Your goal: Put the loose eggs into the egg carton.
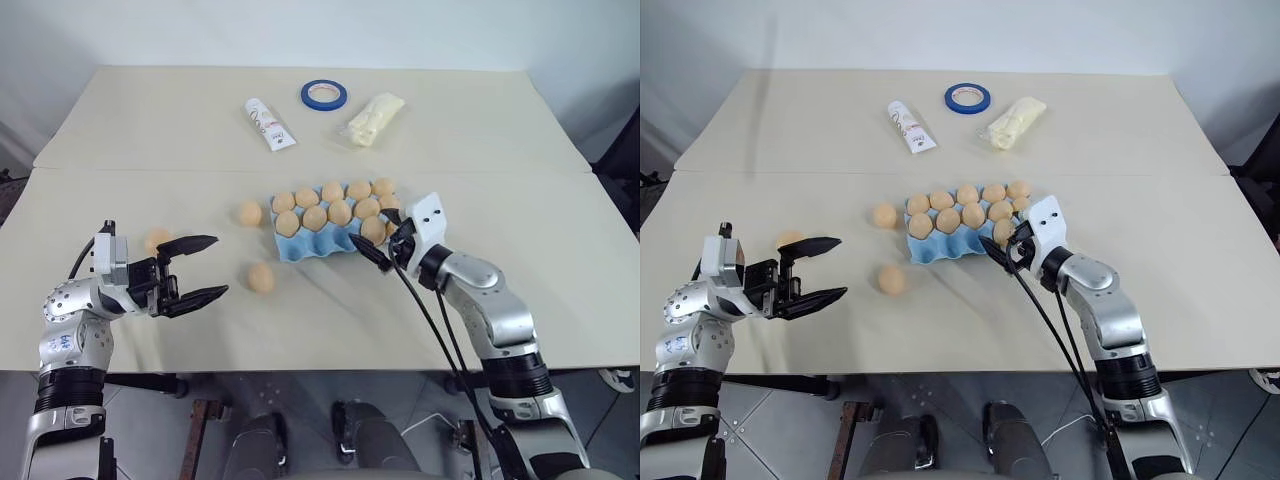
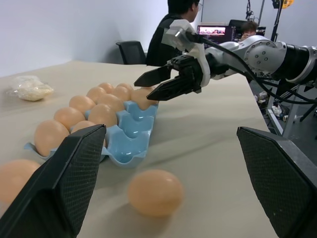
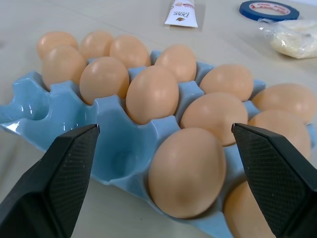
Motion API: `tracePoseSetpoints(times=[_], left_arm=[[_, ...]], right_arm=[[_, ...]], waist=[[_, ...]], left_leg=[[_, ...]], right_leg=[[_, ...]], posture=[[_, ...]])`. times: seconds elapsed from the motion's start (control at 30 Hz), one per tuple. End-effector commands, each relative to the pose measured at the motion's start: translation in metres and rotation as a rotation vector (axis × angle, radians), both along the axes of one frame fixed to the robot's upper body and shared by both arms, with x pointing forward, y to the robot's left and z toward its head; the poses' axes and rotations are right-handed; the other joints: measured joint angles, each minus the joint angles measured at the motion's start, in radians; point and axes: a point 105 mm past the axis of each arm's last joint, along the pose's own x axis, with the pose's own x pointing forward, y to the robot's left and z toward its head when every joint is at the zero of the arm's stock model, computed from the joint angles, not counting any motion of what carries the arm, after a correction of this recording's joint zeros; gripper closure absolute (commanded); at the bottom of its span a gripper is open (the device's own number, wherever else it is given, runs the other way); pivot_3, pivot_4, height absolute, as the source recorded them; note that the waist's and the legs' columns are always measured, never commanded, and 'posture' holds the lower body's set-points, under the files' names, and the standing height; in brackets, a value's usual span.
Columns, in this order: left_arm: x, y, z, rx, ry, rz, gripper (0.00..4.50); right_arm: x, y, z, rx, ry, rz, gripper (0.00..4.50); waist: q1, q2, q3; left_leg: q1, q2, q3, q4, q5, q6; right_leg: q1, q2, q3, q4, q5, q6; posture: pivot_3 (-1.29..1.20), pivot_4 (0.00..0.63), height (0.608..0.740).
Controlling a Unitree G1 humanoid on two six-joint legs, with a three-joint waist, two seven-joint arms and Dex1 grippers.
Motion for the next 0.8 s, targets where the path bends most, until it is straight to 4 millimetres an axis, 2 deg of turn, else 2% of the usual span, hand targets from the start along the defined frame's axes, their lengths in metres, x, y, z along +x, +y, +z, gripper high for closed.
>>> tracePoseSetpoints(times=[0.03,0.37,0.47,0.6,0.8], left_arm=[[-0.001,0.007,0.012,-0.002,-0.052,0.042,0.00],[-0.005,0.016,0.012,-0.013,-0.088,0.218,0.00],[-0.014,0.023,0.011,-0.020,-0.095,0.307,0.00],[-0.035,0.032,0.005,-0.005,-0.075,0.397,0.00],[-0.049,0.046,-0.007,0.058,-0.011,0.526,0.00]], right_arm=[[-0.016,-0.006,0.026,0.018,-0.105,0.094,0.01],[-0.052,-0.047,0.021,-0.021,-0.088,0.342,0.01],[-0.065,-0.060,0.012,-0.047,-0.044,0.414,0.01],[-0.073,-0.074,0.006,-0.043,0.004,0.461,0.01],[-0.076,-0.080,0.002,-0.047,0.031,0.485,0.01]], waist=[[0.001,0.000,0.000],[0.003,0.000,0.000],[0.001,0.000,0.000],[-0.002,0.000,0.000],[0.002,0.000,0.000]], left_leg=[[0.000,0.000,0.000,0.000,0.000,0.000],[0.000,0.000,0.000,0.000,0.000,0.000],[0.001,0.000,0.000,0.000,0.000,0.000],[0.002,0.000,0.000,0.000,0.000,0.000],[0.008,0.000,-0.001,0.000,0.000,0.000]], right_leg=[[0.000,0.000,0.000,0.000,0.000,0.000],[0.001,0.000,0.000,-0.001,0.000,0.000],[0.002,0.000,0.000,-0.001,0.000,0.000],[0.002,0.000,0.000,-0.001,0.000,0.000],[0.009,0.000,0.000,-0.002,0.000,0.000]], posture=[[0.00,0.150,0.740],[0.00,0.150,0.740],[0.00,0.150,0.740],[0.00,0.150,0.740],[0.00,0.150,0.740]])
